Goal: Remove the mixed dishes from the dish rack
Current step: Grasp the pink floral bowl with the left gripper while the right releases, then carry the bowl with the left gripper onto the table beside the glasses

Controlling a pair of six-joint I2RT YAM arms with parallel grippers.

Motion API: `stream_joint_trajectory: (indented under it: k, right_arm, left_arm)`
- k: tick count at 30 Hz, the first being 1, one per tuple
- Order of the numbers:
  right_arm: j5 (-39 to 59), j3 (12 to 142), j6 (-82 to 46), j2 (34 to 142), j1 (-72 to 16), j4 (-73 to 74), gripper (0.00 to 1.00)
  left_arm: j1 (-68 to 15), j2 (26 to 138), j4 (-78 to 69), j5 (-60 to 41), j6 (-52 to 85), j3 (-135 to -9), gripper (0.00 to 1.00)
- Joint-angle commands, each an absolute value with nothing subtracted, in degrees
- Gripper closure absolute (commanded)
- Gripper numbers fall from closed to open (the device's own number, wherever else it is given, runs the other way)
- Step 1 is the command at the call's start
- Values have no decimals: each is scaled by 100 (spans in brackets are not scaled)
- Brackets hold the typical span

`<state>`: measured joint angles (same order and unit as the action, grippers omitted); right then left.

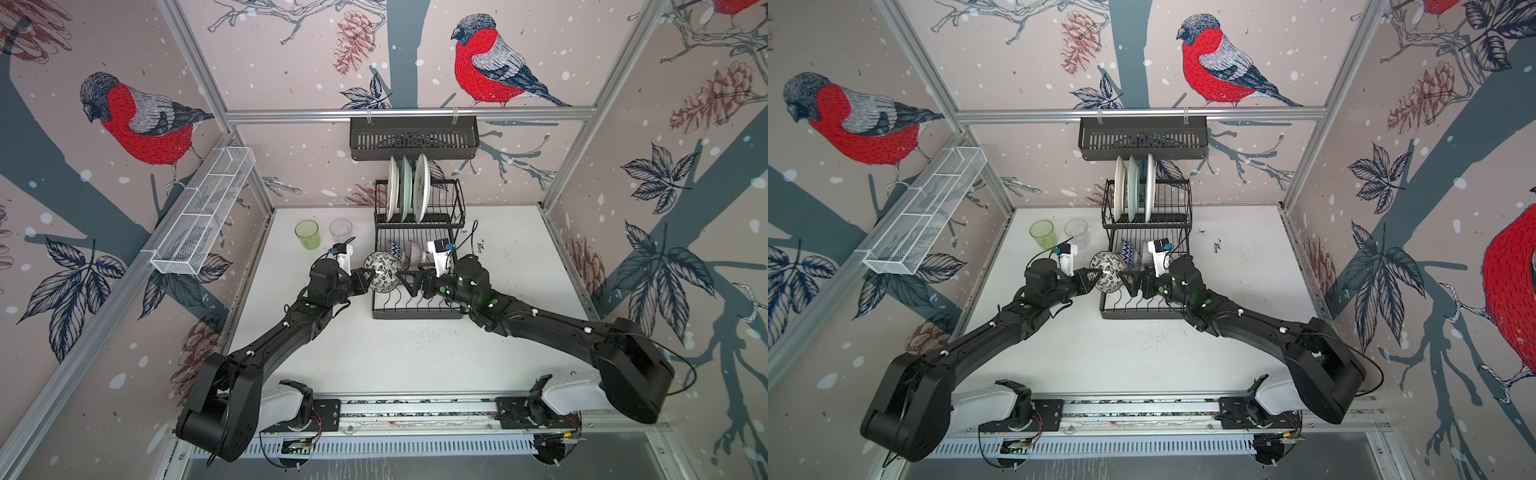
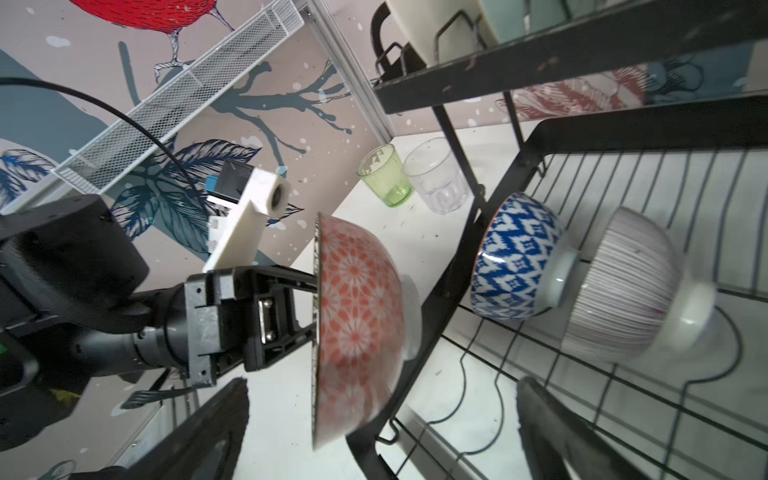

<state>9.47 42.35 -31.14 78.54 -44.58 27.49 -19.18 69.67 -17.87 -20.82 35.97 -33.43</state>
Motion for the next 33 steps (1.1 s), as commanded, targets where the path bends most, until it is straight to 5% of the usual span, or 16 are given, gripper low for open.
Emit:
stream_joint_trajectory:
  k: [1,15,33]
  right_arm:
    - [500,4052,-2804,7623,-4363,2470,1]
    - [916,3077,-2825,6715,-3397,2508,0]
    - [967,2909,-2624,6842,-3119,2562,1]
  left_arm:
    - [-1855,6809,-1506,-1314,3378,-3514,100]
    - [-892,6755,-90,1214,3164,-3767,100]
    - [-79,8694,385,643,3077,-4795,100]
